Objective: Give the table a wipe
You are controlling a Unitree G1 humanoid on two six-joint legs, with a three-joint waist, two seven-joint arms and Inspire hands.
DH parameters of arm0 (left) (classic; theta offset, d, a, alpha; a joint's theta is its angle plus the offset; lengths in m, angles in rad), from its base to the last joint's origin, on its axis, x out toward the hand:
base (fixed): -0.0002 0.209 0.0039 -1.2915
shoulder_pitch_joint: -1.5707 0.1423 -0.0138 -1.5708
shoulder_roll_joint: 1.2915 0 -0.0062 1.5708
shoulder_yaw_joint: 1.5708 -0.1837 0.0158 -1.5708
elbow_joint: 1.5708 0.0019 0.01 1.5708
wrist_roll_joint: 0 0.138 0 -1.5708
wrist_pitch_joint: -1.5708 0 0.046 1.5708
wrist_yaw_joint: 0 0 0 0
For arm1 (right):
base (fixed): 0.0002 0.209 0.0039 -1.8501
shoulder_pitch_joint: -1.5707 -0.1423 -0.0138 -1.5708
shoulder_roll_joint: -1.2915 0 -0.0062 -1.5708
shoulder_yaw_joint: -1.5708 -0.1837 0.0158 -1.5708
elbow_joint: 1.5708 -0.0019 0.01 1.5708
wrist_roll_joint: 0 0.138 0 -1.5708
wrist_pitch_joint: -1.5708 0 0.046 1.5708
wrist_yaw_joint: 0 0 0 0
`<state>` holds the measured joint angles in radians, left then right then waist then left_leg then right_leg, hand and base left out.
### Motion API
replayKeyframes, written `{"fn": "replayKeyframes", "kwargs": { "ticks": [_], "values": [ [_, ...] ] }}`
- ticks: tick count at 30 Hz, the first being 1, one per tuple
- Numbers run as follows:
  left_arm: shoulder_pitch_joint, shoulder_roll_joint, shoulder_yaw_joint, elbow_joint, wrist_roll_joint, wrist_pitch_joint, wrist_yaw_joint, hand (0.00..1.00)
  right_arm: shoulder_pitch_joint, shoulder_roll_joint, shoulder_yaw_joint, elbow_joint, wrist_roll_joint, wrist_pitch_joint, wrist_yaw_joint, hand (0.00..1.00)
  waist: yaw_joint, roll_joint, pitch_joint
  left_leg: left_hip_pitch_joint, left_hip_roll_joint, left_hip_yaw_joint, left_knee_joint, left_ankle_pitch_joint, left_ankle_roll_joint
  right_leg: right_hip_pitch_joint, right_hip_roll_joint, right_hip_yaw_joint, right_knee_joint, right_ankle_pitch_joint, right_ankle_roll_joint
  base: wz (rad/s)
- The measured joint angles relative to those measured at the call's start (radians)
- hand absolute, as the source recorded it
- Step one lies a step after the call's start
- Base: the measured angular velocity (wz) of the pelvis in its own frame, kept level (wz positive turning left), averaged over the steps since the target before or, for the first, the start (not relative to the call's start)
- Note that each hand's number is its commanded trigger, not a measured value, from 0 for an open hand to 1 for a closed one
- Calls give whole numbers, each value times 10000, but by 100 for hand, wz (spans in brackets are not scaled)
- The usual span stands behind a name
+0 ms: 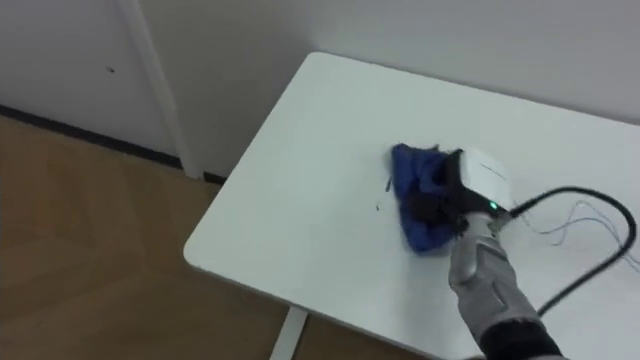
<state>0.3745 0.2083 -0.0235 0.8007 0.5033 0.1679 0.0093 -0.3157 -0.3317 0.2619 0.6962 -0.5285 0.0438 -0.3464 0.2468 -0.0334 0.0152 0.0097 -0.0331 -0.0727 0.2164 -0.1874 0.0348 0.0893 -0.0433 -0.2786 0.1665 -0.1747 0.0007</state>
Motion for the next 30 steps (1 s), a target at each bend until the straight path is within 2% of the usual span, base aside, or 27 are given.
{"fn": "replayKeyframes", "kwargs": {
  "ticks": [1,3,4,5,6,8,9,11,13,16,17,19,20,21,22,23,24,25,27,28,29,30],
  "values": [
    [265,16,14,-91,0,15,0,0,82,-180,-34,25,327,-106,-2,100,-13,-45,-13,-2,-15,-13,-32,20,2,3,-20,-1,1,-43,6,25],
    [645,67,156,-178,9,13,3,0,534,-410,-257,113,667,-551,-116,100,-241,-168,-32,-20,-94,-55,-7,22,1,139,-54,-134,-59,-87,49,44],
    [824,129,242,-175,20,18,5,0,928,-431,-612,207,871,-882,-274,100,-528,-273,-73,1,-141,-33,-6,22,3,278,-93,-299,-189,-121,102,81],
    [912,182,324,-172,24,10,6,0,1445,-440,-1040,244,1093,-1113,-470,100,-699,-300,-100,43,-120,32,-31,29,17,406,-130,-295,-171,-144,139,103],
    [928,184,586,-172,116,-11,7,0,1924,-438,-1627,362,1298,-1419,-589,100,-894,-430,-157,80,-103,46,-50,42,40,528,-161,-266,-159,-149,149,81],
    [928,191,913,-160,128,-16,30,0,2402,-442,-2377,719,1415,-1644,-682,100,-1080,-468,-166,190,-117,104,-51,36,66,712,-202,-215,-155,-148,152,52],
    [942,200,1022,-129,152,-30,42,0,2652,-451,-2793,953,1543,-1724,-702,100,-1138,-503,-259,272,-130,194,-61,23,90,798,-235,-213,-120,-147,153,27],
    [918,216,1234,-129,128,-139,97,0,3022,-469,-3278,1190,1684,-1762,-795,100,-1166,-540,-271,517,-161,217,-138,-14,152,1065,-254,-241,-135,-121,205,1],
    [921,237,1281,-120,125,-176,208,0,3330,-539,-3387,1252,1786,-1761,-910,100,-1159,-518,-287,717,-155,318,-161,-75,241,1234,-275,-236,-135,-119,214,-18],
    [707,156,1178,-100,144,-183,270,0,3344,-524,-3299,1256,1763,-1706,-1028,100,-1107,-422,-310,849,-154,587,-157,-127,303,1258,-317,-134,-136,-110,242,-33],
    [609,107,1147,-26,155,-199,288,0,3149,-469,-3153,1189,1713,-1500,-1070,100,-936,-383,-315,921,-141,778,-195,-148,316,1235,-326,52,-126,-138,289,-50],
    [521,23,1002,18,152,-145,294,0,2714,-251,-2901,1119,1412,-1090,-1179,100,-697,-291,-295,940,-114,933,-82,-251,317,1194,-319,88,-122,-164,333,-72],
    [421,20,660,59,151,-127,291,0,2318,-166,-2509,1099,1283,-747,-1225,100,-528,-161,-251,1059,-81,976,-18,-328,313,1170,-291,150,-63,-171,345,-87],
    [411,-2,510,76,151,-121,288,0,2117,-105,-2290,1072,1211,-562,-1214,100,-412,-66,-250,1071,-51,980,72,-401,306,1077,-273,196,65,-194,381,-117],
    [299,-97,351,232,147,-117,277,0,1710,50,-1841,933,857,-212,-1126,100,-125,151,-219,1055,43,962,248,-558,302,861,-245,286,409,-226,362,-129],
    [125,-92,165,400,83,-68,260,0,1347,229,-1320,723,489,9,-987,100,30,294,-118,1034,111,941,446,-675,283,602,-245,246,817,-304,255,-119],
    [26,-71,75,473,33,-41,248,0,1167,311,-1078,689,314,25,-959,100,40,327,-90,974,135,940,581,-737,271,463,-251,218,1044,-363,208,-81],
    [-226,-36,1,556,-82,-2,197,0,866,598,-647,619,24,98,-921,100,62,321,-63,802,182,989,847,-843,268,53,-333,206,1677,-557,189,-41],
    [-595,41,-136,713,-222,-73,191,0,452,871,-151,604,-30,216,-756,100,130,321,-18,635,262,1060,1050,-868,273,-723,-601,282,2955,-828,508,-15],
    [-917,54,-137,780,-217,-165,189,0,260,883,-75,748,-108,190,-673,100,296,308,-16,400,258,1065,1322,-953,245,-1215,-1215,259,3985,-1090,638,7],
    [-1085,126,-95,696,-239,-276,191,0,120,854,-113,833,-81,232,-689,100,406,264,-17,144,265,1035,1648,-1082,191,-1592,-2001,279,4417,-1194,741,10],
    [-1100,195,-53,581,-267,-293,190,0,36,849,-114,924,-38,228,-704,100,431,212,-12,23,278,987,1743,-1115,138,-1645,-2308,301,4371,-1189,800,18]
  ]
}}
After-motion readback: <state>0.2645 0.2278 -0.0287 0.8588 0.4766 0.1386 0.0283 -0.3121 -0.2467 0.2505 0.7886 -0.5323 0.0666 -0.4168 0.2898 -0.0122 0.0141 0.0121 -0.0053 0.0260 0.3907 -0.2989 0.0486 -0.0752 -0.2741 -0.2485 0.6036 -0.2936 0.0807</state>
